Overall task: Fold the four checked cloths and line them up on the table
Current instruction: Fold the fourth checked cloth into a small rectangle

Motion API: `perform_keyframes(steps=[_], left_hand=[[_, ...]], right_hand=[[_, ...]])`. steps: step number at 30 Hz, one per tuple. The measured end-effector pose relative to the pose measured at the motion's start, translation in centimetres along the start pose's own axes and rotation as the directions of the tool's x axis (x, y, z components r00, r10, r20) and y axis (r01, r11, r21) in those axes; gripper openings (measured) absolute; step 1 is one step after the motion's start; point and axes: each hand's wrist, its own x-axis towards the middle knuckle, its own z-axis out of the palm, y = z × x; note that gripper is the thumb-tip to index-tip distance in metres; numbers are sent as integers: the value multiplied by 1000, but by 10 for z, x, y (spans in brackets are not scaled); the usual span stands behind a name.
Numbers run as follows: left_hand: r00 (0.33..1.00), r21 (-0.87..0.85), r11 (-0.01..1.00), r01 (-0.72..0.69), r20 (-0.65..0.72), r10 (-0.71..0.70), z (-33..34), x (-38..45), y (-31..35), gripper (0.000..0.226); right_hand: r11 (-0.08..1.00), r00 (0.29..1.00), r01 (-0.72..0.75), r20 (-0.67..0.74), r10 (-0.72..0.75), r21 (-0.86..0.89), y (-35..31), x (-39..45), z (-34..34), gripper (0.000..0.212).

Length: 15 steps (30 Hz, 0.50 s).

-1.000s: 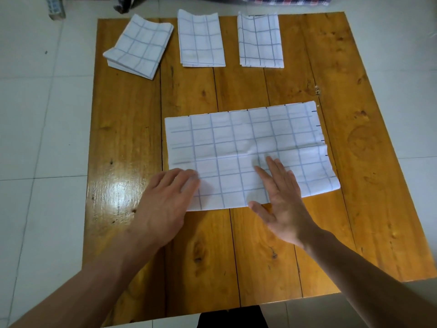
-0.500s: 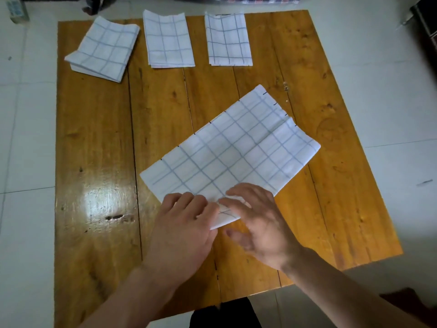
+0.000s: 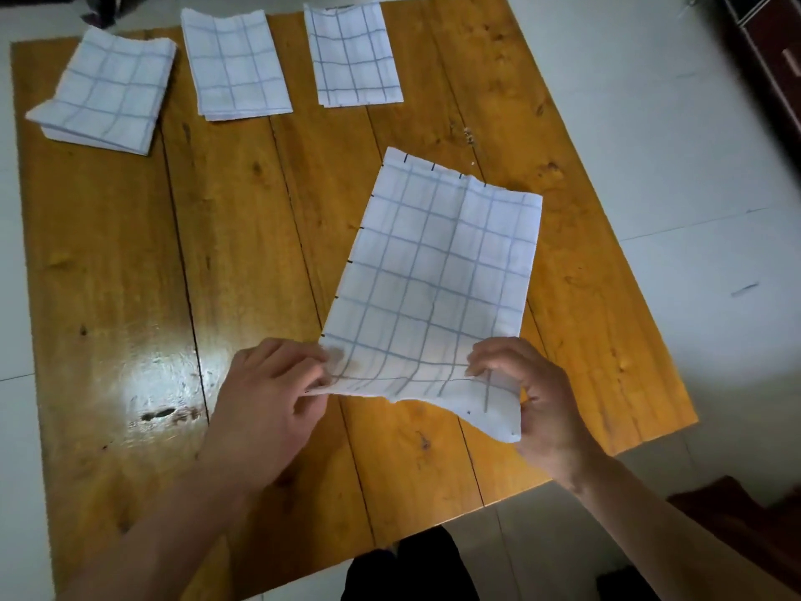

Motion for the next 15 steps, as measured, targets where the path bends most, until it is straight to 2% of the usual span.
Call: perform_keyframes(steps=[5, 9, 11, 13, 15], left_hand=[[976, -63, 975, -215, 15, 216, 2, -2, 12, 16], [961, -120, 955, -272, 10, 275, 5, -11, 14, 13], [956, -154, 944, -292, -10, 294, 8, -15, 14, 11], [951, -182, 934, -307, -34, 307, 12, -17, 14, 12], [947, -188, 929, -320, -51, 316, 15, -18, 13, 11]], right_hand=[[969, 1000, 19, 2, -19, -247, 16, -13, -19, 54], [908, 998, -24, 37, 44, -419, 29, -10, -35, 61], [902, 992, -98, 34, 123, -421, 34, -6, -41, 68], [905, 986, -148, 11, 167, -398, 35, 0, -43, 62], [894, 989, -135, -1, 149, -428, 37, 3, -44, 53]])
